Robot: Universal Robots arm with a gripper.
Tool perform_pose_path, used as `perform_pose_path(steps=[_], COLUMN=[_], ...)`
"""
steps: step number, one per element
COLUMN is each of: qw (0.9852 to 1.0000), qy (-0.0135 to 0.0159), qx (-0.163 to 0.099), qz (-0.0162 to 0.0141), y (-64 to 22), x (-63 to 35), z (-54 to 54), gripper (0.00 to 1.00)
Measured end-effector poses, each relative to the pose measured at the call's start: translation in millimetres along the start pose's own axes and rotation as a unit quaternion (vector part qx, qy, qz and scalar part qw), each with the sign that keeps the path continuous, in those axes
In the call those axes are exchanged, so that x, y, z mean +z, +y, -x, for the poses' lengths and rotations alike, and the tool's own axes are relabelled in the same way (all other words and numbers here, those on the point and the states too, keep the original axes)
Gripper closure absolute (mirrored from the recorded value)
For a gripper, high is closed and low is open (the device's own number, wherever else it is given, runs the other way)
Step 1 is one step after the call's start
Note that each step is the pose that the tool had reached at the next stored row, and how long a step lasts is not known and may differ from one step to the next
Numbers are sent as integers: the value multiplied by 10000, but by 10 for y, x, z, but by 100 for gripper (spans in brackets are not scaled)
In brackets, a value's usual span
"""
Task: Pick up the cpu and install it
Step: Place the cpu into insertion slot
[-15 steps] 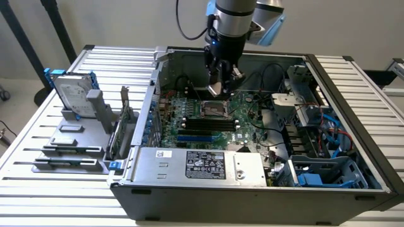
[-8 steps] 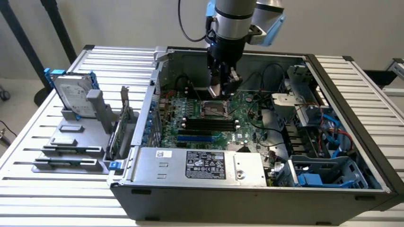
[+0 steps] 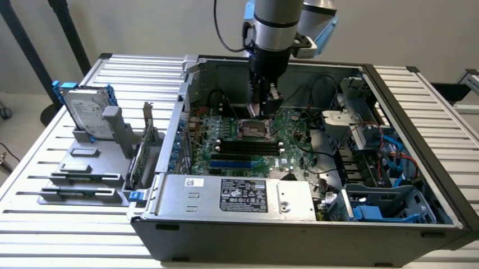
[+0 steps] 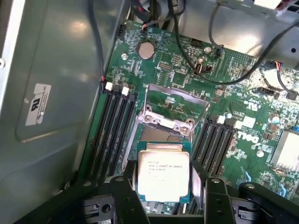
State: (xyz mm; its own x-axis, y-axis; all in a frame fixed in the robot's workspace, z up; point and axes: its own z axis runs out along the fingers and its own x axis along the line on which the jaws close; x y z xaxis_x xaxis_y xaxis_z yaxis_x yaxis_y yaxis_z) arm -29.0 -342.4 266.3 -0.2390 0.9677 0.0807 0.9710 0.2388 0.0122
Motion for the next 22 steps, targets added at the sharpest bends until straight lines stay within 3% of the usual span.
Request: perform_pose_path(steps=[5, 11, 22], qw=[9990, 9958, 9921], qy=[-6, -11, -17], qx=[450, 911, 1249], qz=[37, 74, 105], y=[-1, -13, -115], x=[84, 171, 303], z=[7, 11, -8], gripper=[45, 45, 45])
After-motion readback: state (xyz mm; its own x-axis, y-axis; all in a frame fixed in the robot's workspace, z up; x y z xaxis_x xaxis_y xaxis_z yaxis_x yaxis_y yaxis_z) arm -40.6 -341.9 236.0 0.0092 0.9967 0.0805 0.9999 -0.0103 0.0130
